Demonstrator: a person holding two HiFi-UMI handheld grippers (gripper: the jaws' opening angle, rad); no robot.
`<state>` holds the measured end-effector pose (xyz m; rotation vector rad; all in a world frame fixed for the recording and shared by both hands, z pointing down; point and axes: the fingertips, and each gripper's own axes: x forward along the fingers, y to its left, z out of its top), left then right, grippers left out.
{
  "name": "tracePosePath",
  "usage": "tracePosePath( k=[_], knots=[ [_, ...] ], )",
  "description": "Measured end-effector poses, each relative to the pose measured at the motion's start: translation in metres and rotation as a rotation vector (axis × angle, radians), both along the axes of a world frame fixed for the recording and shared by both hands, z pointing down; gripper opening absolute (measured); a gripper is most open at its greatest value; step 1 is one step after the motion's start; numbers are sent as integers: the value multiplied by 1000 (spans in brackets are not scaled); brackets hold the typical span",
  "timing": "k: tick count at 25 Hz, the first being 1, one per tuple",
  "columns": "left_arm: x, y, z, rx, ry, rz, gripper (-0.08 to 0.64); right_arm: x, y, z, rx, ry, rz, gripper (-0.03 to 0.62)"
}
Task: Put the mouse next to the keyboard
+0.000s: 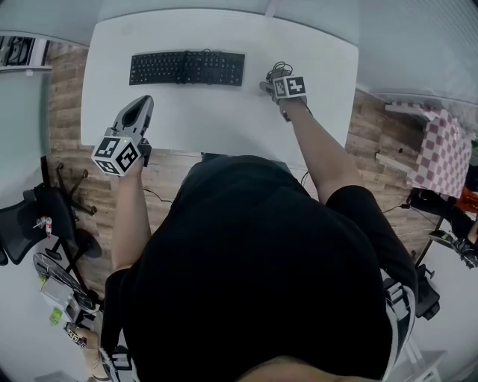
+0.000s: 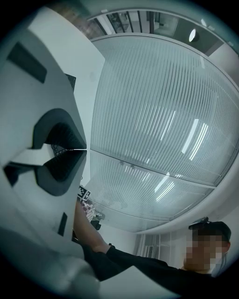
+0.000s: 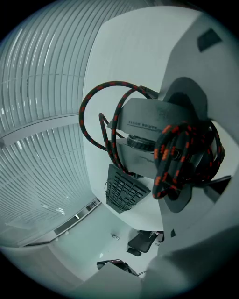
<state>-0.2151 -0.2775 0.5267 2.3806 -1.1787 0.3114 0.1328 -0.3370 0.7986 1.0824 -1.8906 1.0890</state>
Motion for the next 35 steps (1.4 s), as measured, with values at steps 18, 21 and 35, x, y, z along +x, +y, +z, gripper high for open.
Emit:
tracePosePath(
  k=[18,21,35],
  knots=[
    [-8,-28,22,-37,22,35,26,-10,-9,16,-88,156,-51,370],
    [-3,-31,23,-40,25,37,27,-6,-10,18,-95,172,-62,370],
    [0,-28,27,-55,31,36,26,-4,-9,17,-86,169,-28,370]
  ],
)
